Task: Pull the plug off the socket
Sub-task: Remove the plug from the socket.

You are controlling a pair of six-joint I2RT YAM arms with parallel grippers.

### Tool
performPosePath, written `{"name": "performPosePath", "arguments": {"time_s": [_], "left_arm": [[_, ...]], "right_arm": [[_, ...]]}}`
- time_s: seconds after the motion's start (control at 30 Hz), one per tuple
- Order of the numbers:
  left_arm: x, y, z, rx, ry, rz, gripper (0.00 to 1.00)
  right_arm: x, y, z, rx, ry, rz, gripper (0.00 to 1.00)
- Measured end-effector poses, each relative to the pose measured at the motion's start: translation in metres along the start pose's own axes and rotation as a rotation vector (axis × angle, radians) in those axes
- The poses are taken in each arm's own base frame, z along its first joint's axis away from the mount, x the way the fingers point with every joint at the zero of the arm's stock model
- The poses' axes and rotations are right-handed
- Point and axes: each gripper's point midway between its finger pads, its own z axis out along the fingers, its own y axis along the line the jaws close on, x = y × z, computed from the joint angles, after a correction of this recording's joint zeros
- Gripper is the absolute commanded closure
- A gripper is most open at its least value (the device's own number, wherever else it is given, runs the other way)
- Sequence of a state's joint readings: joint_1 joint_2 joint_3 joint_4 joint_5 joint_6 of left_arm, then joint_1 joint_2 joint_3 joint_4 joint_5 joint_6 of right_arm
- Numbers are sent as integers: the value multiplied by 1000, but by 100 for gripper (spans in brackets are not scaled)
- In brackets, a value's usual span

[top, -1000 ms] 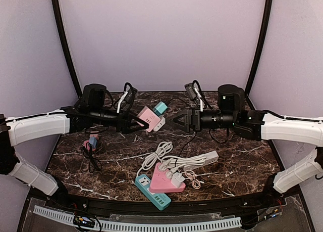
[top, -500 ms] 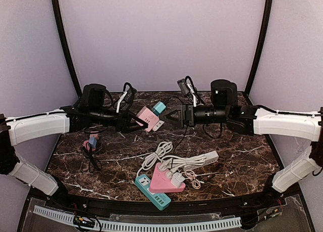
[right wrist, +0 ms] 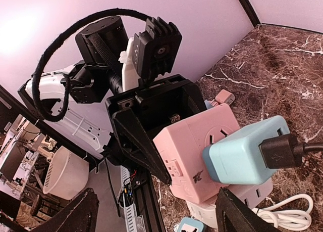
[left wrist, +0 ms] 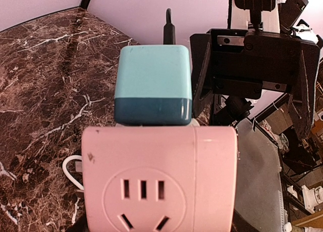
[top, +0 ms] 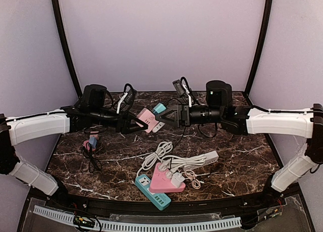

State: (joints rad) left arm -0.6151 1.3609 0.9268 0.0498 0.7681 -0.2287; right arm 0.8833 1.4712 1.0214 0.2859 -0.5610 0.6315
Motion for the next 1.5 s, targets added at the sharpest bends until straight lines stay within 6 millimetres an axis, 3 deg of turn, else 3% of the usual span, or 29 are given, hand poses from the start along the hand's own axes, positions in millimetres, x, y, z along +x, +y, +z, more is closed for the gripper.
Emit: {"name": "performPosePath", "arguments": {"time_s": [0.6, 0.97, 1.5], "left_arm": [[-14, 7, -11, -89, -56, 38, 99], [-9, -1, -8, -22, -32, 33, 99], [-2, -5, -4, 28, -3, 18, 99]], "right_arm": [[9, -6, 0, 17, 23, 36, 22], [-9, 6, -10, 30, -28, -12, 30], [1, -2, 10, 15, 27, 10, 35]]}}
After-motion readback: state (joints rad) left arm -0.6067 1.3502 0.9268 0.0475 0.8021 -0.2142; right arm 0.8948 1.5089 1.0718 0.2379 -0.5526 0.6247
